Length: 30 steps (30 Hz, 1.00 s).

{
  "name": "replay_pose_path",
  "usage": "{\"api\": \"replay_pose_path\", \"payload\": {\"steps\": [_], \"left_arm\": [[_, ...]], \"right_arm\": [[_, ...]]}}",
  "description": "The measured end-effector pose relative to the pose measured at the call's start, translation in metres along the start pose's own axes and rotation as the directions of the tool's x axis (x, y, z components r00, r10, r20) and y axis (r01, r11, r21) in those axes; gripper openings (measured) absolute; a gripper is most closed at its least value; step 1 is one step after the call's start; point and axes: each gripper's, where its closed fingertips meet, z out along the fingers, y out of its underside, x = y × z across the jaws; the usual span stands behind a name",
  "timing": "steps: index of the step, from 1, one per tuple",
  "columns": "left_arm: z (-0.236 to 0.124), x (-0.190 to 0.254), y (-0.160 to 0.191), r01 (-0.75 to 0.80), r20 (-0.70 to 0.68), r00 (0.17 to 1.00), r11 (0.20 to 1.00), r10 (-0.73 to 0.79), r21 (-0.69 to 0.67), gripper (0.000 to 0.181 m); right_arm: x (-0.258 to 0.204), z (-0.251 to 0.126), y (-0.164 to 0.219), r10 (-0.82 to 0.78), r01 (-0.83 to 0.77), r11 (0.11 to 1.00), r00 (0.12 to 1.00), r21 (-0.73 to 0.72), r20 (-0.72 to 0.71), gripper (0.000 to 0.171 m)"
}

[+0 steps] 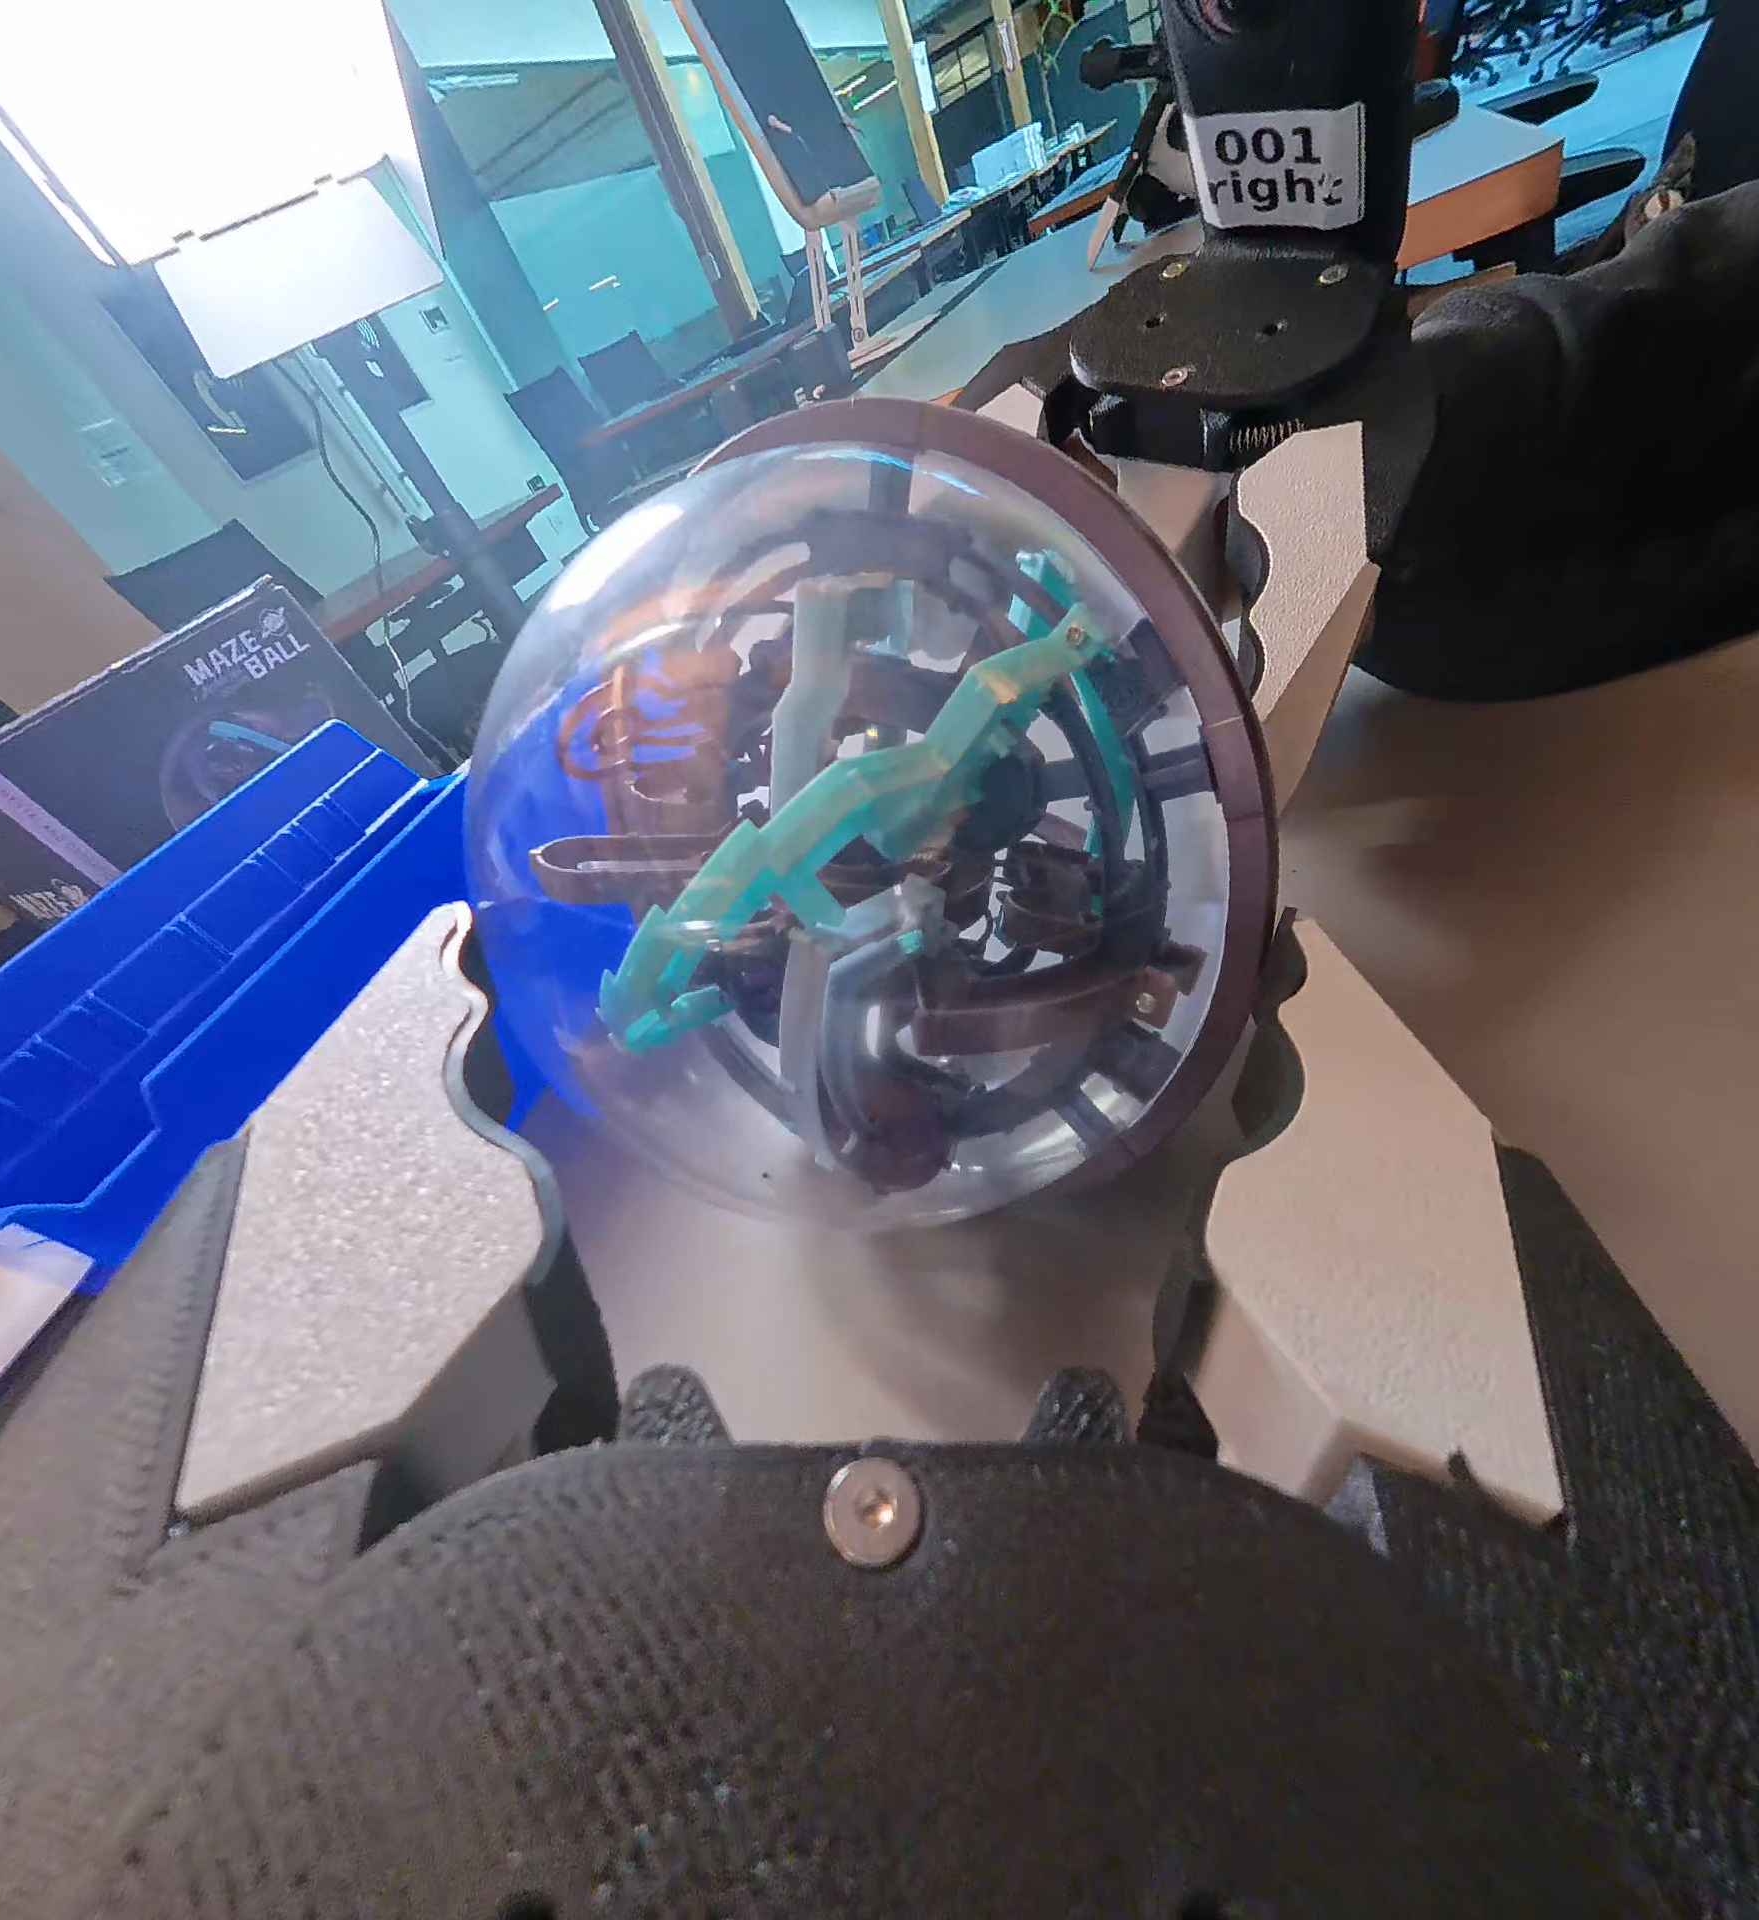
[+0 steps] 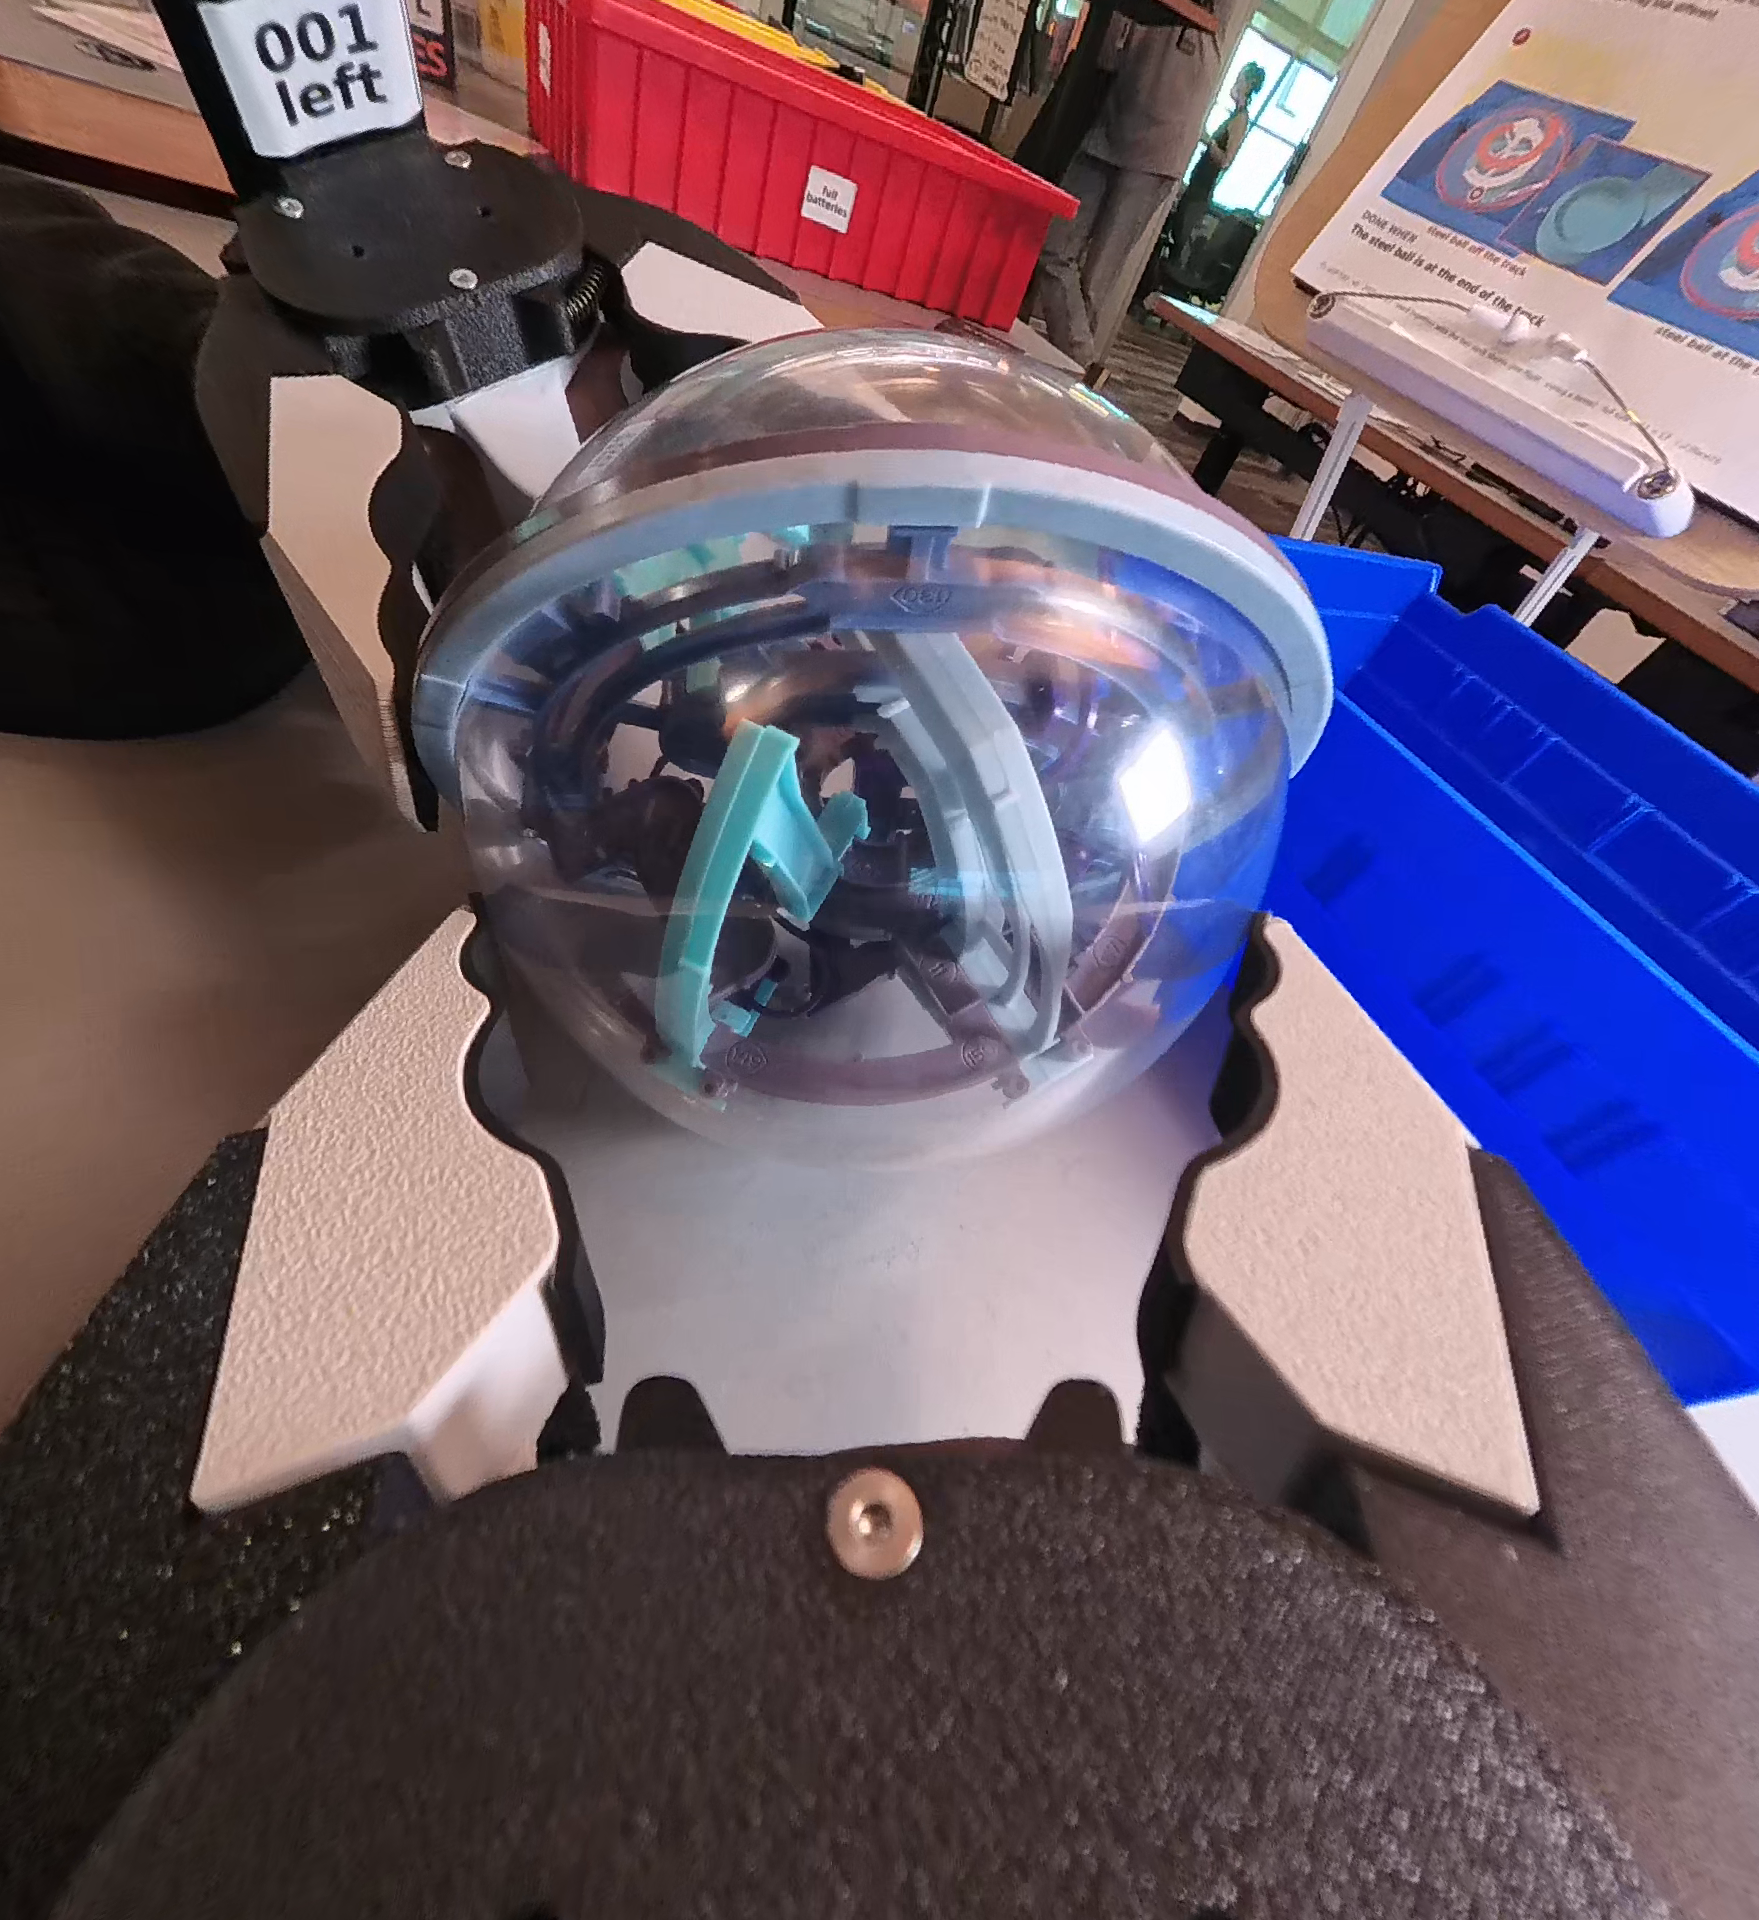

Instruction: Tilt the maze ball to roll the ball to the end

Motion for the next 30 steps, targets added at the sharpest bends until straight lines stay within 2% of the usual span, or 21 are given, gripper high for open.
{"api": "replay_pose_path", "payload": {"steps": [18, 30], "left_arm": [[0.0, -0.005, 0.011, 0.082, -0.029, 0.996, 0.997, -0.083, -0.012, 0.141], [-0.005, -0.01, 0.023, 0.123, -0.071, 0.99, 0.992, -0.125, -0.035, 0.136]], "right_arm": [[0.003, -0.002, -0.004, -0.047, 0.047, 0.999, 0.998, 0.004, -0.039, 0.13], [0.004, -0.011, -0.019, -0.085, 0.089, 0.995, 0.994, 0.047, -0.067, 0.115]]}}
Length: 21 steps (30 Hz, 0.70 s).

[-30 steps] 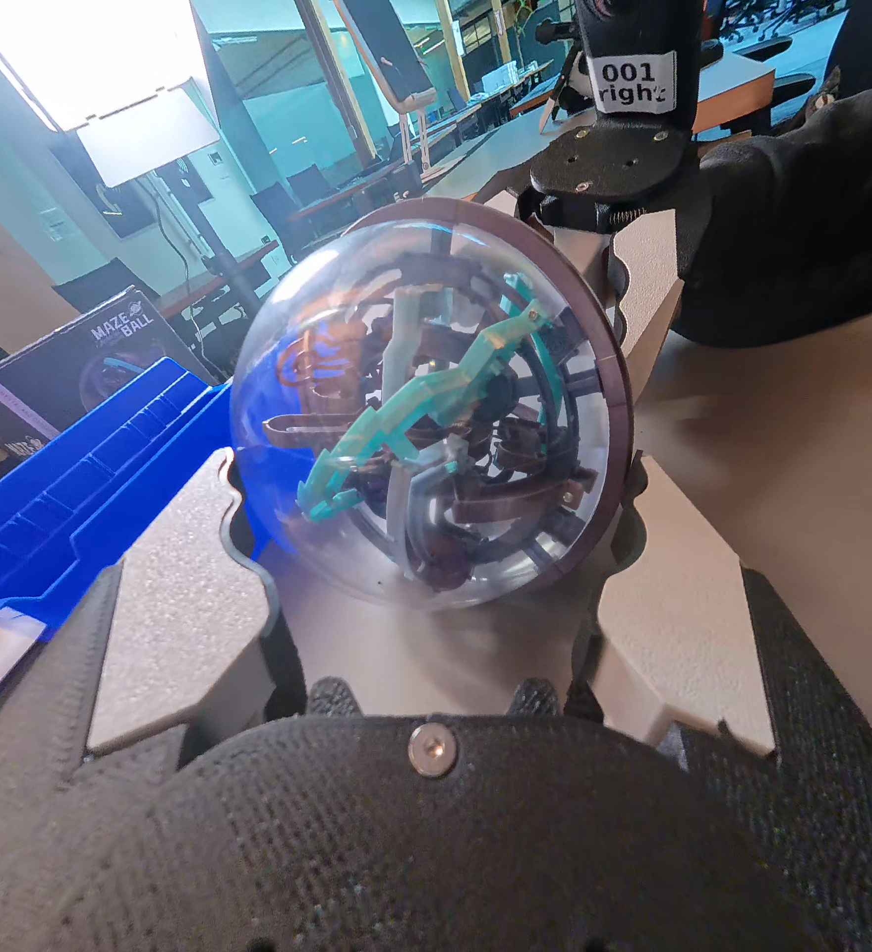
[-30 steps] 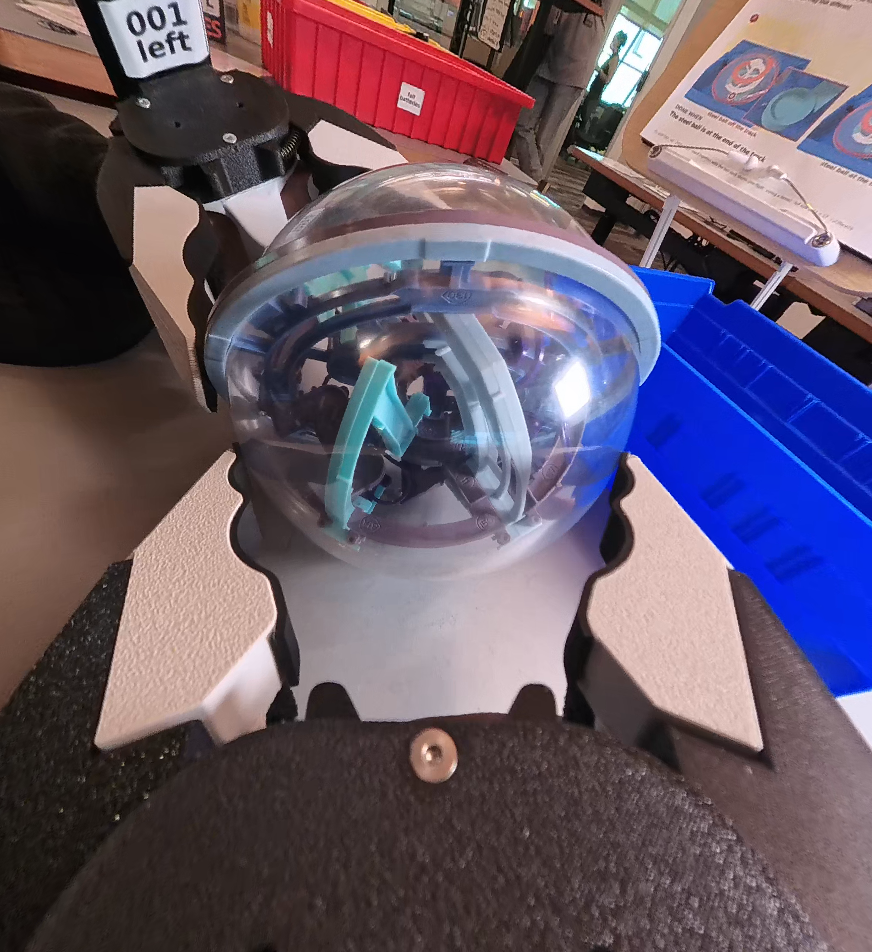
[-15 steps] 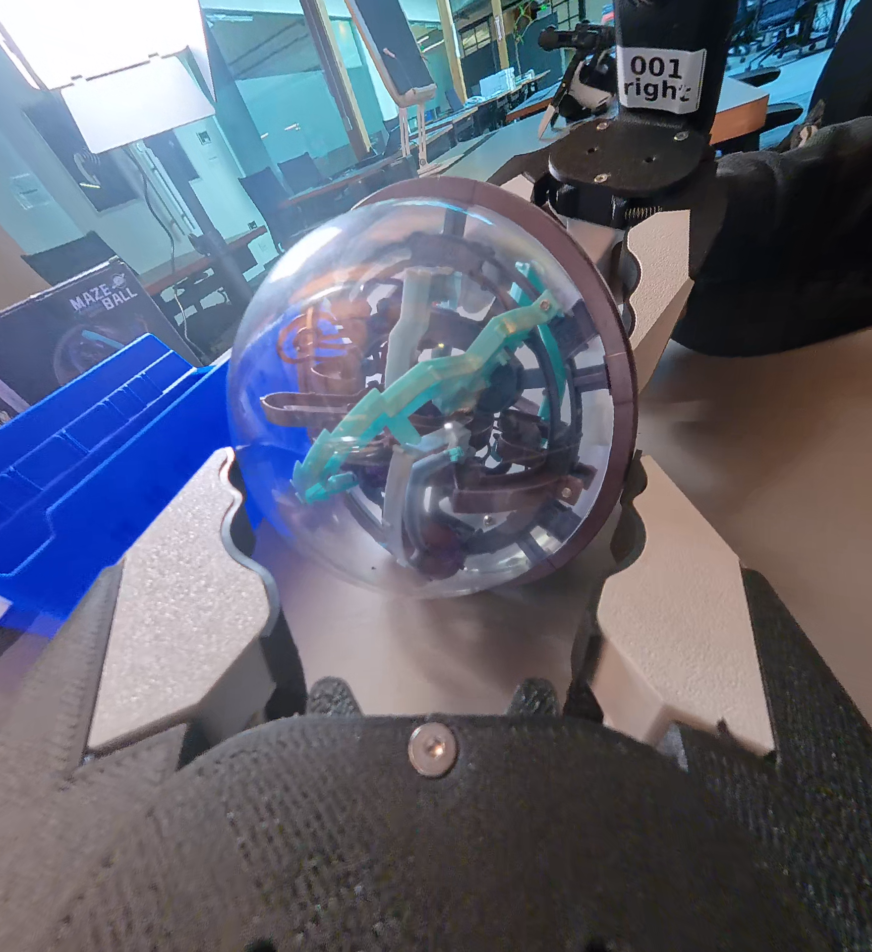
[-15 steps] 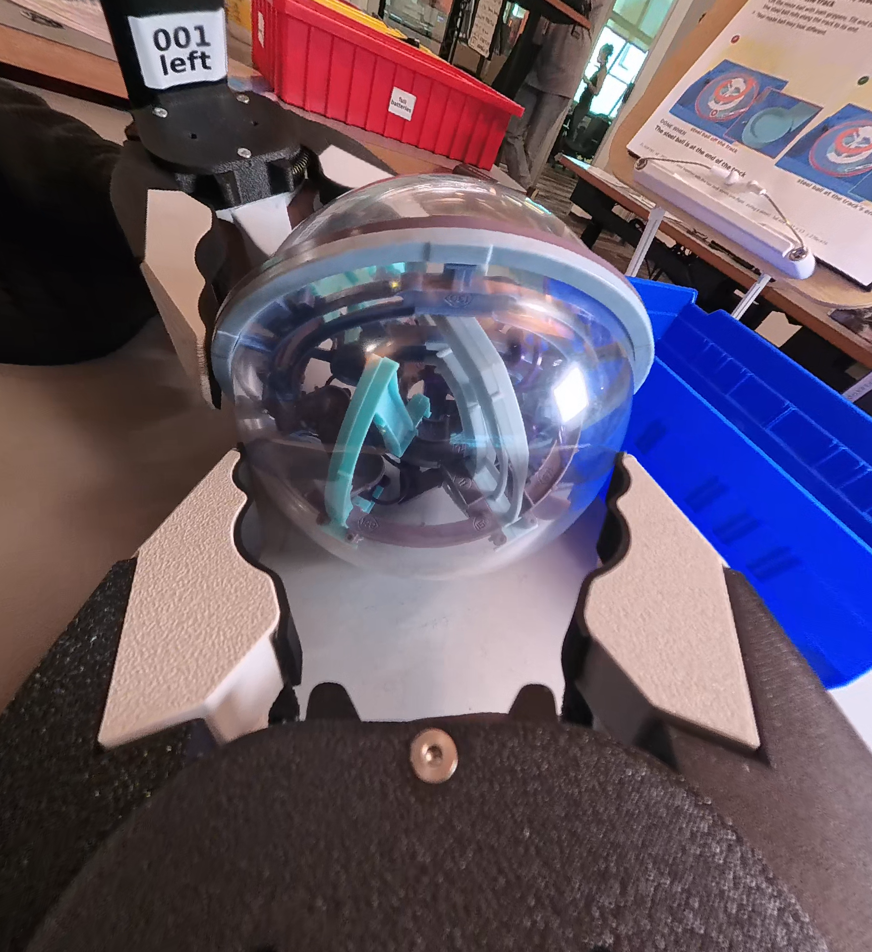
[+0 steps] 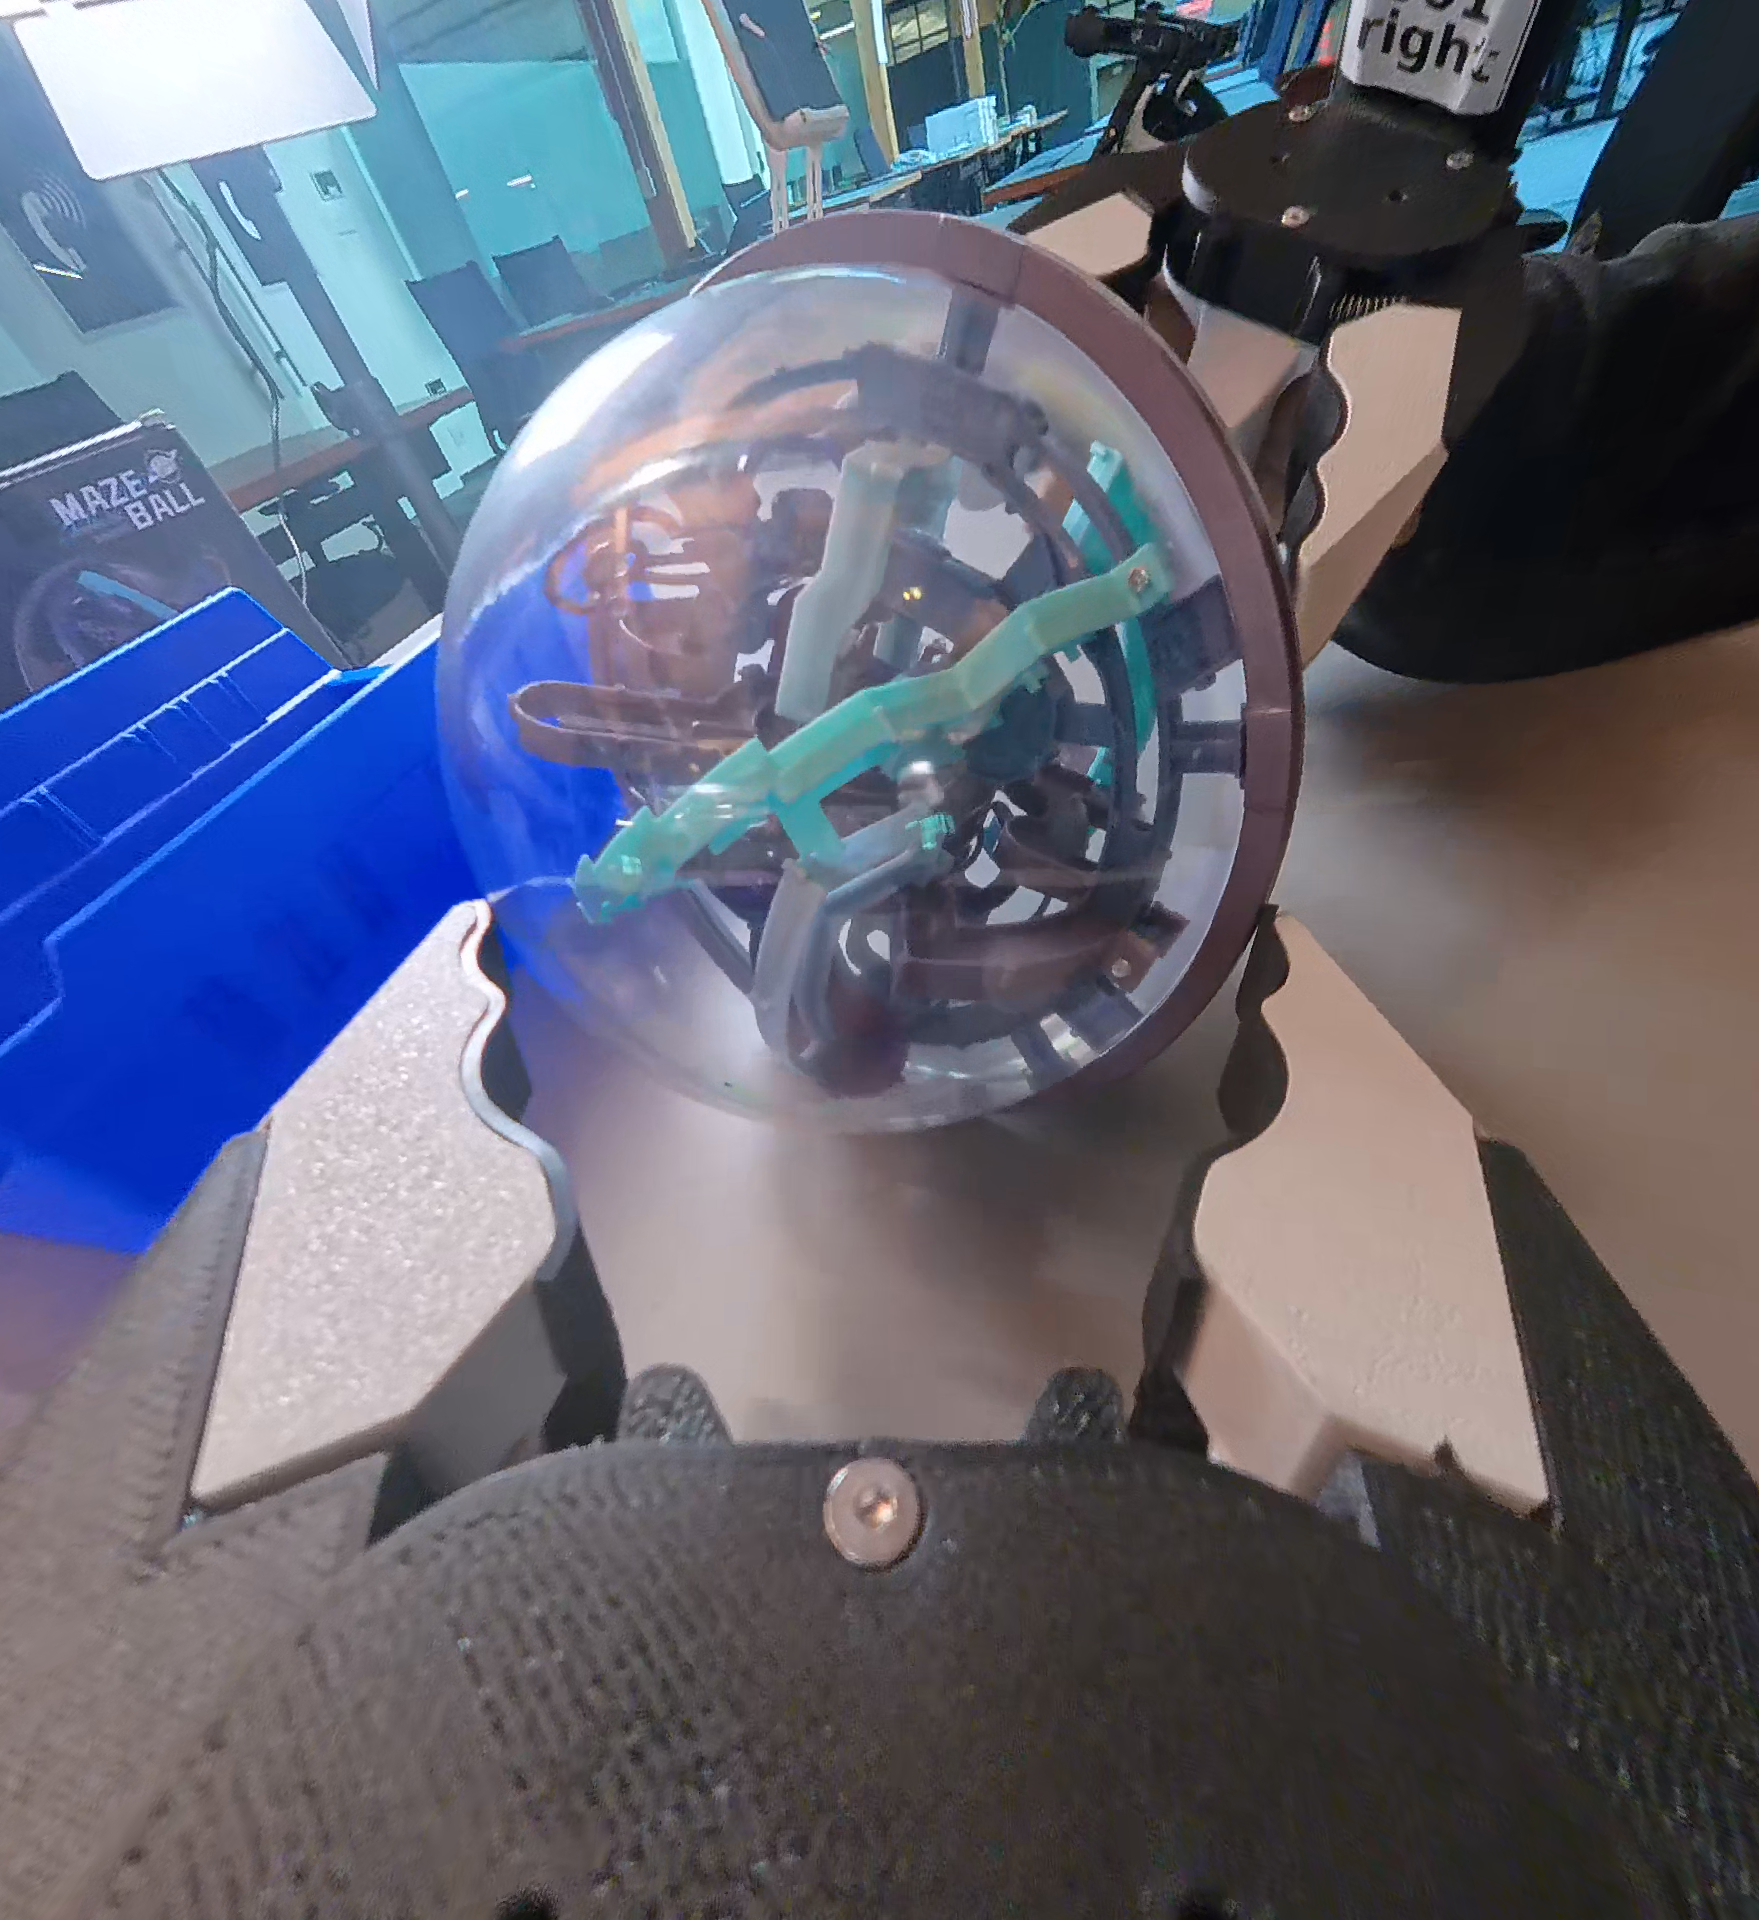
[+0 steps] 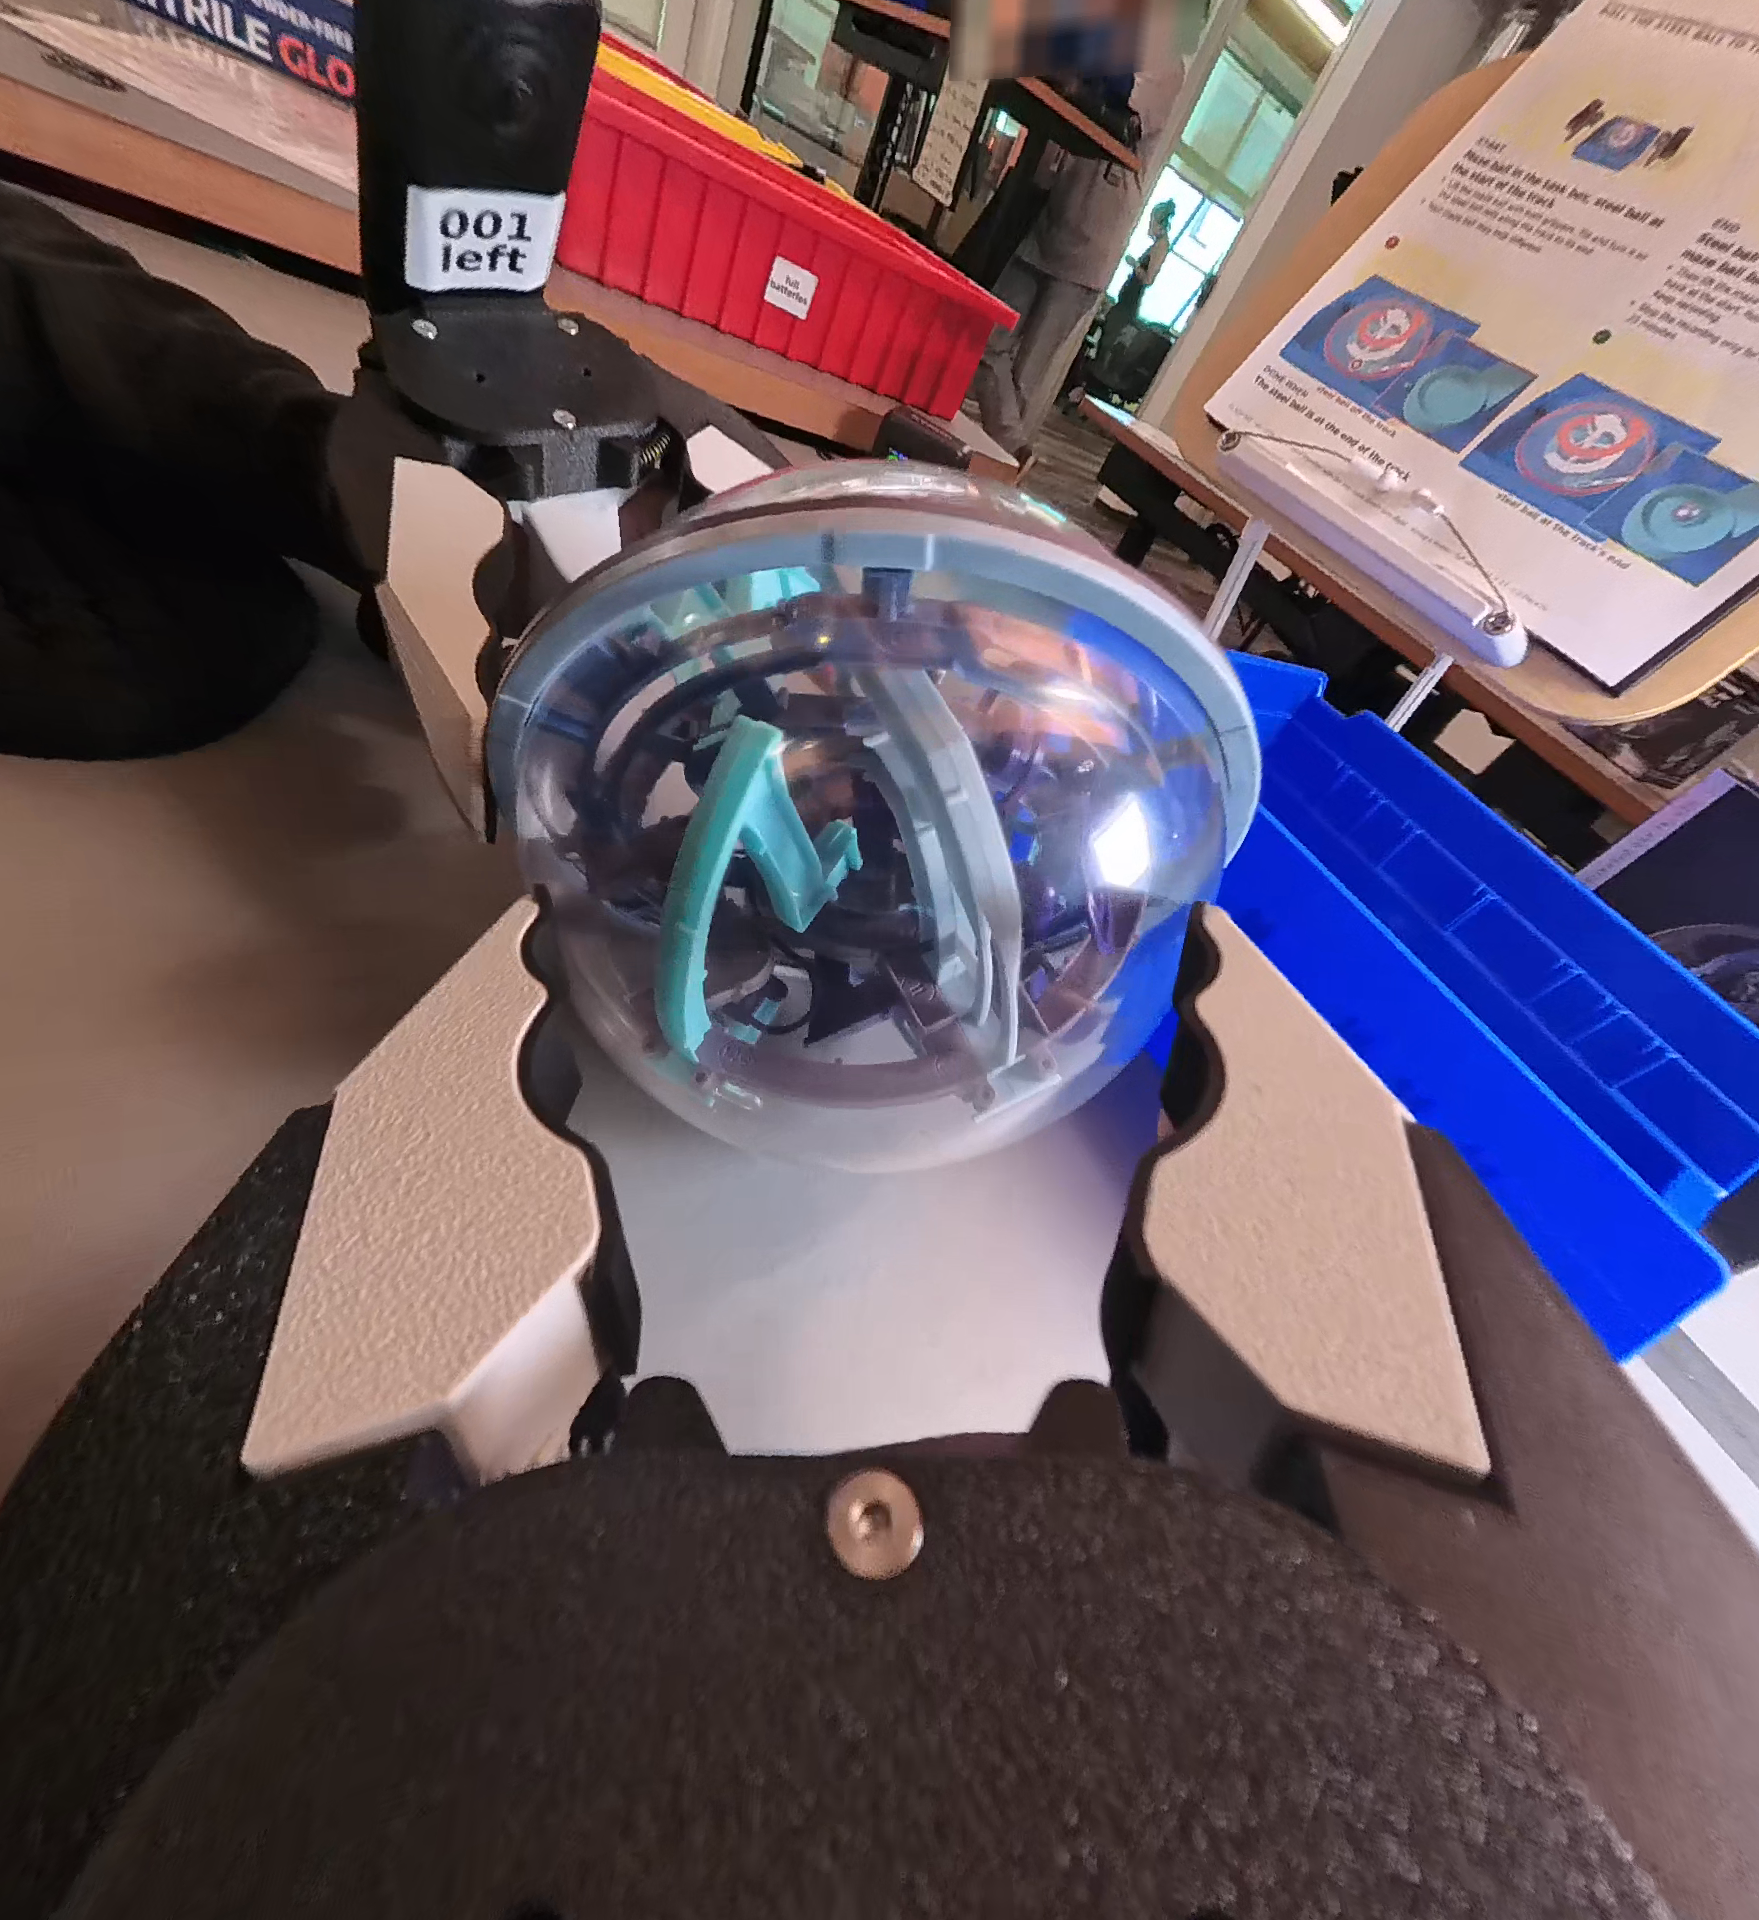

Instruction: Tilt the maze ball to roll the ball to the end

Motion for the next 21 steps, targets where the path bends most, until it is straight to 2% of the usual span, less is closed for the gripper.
{"api": "replay_pose_path", "payload": {"steps": [5, 16, 21], "left_arm": [[-0.003, -0.004, 0.006, -0.056, 0.018, 0.998, 0.998, 0.057, -0.029, 0.131], [-0.004, -0.006, 0.005, -0.046, 0.029, 0.999, 0.999, 0.046, -0.016, 0.122], [-0.004, -0.006, 0.004, -0.048, 0.031, 0.998, 0.999, 0.048, -0.007, 0.118]], "right_arm": [[0.002, -0.004, -0.005, 0.016, -0.016, 0.999, 1.0, 0.029, -0.003, 0.103], [0.008, -0.004, -0.006, 0.079, -0.079, 0.995, 0.997, 0.065, 0.0, 0.105], [0.014, -0.005, -0.014, 0.21, -0.212, 0.969, 0.977, 0.127, 0.024, 0.106]]}}
